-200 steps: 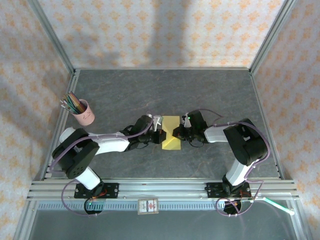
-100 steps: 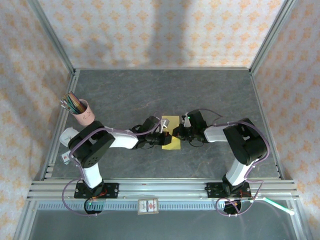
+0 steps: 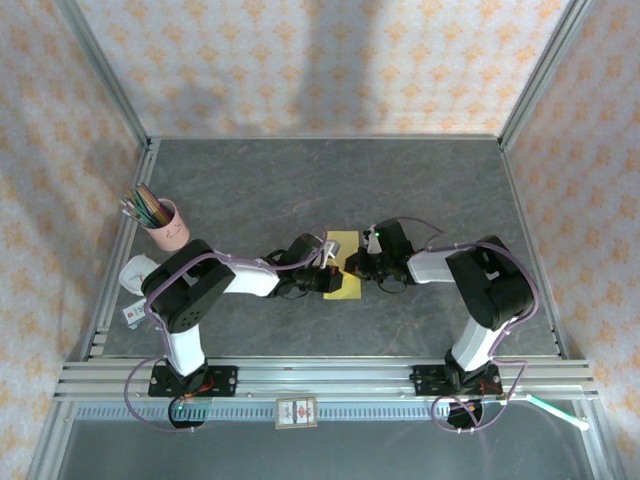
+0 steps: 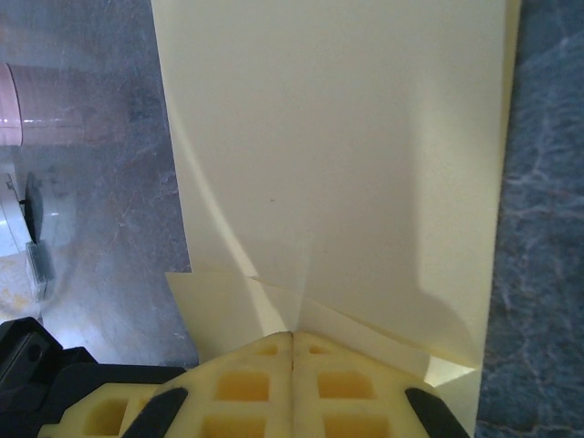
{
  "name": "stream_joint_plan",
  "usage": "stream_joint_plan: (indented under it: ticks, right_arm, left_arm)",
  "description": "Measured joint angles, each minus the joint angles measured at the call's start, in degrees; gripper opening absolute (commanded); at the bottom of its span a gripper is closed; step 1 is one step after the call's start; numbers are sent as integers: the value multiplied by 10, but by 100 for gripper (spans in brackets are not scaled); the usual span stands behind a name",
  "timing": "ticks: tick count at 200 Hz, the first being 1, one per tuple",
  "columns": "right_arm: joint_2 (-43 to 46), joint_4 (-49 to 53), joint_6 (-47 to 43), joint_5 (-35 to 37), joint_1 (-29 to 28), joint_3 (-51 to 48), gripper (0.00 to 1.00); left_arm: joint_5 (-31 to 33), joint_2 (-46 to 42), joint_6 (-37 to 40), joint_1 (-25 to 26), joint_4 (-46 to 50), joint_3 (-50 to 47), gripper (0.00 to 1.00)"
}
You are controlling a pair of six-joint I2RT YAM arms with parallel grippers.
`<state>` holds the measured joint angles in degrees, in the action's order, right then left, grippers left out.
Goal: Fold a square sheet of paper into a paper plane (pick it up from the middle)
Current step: Fold the triangle a second time at the center of the table.
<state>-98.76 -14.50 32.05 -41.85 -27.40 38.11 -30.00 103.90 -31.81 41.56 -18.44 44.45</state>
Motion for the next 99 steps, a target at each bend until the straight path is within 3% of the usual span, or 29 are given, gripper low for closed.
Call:
stream_joint_plan:
  ticks: [99]
  right_arm:
    - [-3, 8, -8, -2, 1, 6, 1]
  left_arm:
    - [-9, -35, 2, 0, -24, -55, 0]
